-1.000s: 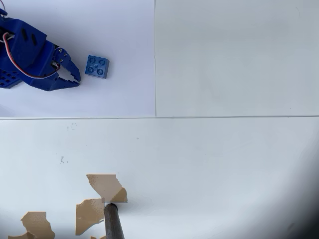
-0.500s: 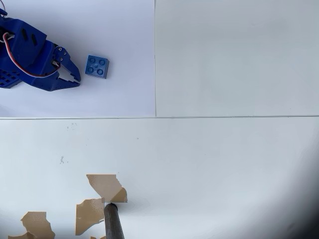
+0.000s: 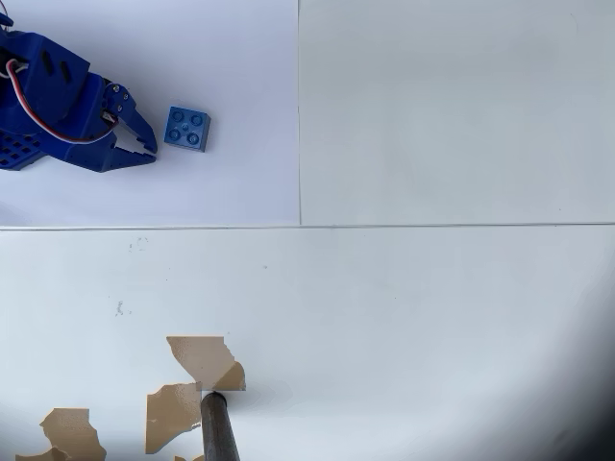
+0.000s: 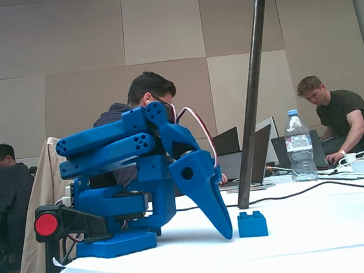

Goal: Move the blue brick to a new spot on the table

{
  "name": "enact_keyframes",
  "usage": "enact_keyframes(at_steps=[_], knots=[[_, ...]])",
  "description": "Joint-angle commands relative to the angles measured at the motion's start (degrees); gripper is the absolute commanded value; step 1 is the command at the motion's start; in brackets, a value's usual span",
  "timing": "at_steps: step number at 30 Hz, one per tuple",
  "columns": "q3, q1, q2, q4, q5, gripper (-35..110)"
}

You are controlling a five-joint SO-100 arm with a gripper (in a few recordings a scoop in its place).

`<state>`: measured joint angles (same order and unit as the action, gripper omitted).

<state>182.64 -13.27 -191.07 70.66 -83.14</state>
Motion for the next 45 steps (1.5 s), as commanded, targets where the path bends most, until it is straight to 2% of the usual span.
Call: enact_keyframes(at_steps=[1, 5, 10, 15, 17, 20, 24, 28, 32, 45], knots=[[1.85, 0.88, -0.18, -1.49, -6.33, 0], [-2.72, -0.62, -0.18, 0.18, -0.62, 0], [-14.06, 8.7, 2.55, 8.0, 8.35, 1], [-30.23, 14.59, 25.05, 7.47, 13.97, 3], [-37.62, 13.1, 35.33, 7.12, 13.1, 6], [-46.32, 8.35, 47.02, 6.59, 9.76, 20], [-53.35, 0.97, 56.69, 6.86, -0.26, 31], [-53.61, -2.99, 61.35, 3.25, -8.17, 35], [-49.39, -3.6, 62.49, -3.34, -10.9, 37], [-36.3, 3.43, 64.07, -13.97, -3.16, 38]])
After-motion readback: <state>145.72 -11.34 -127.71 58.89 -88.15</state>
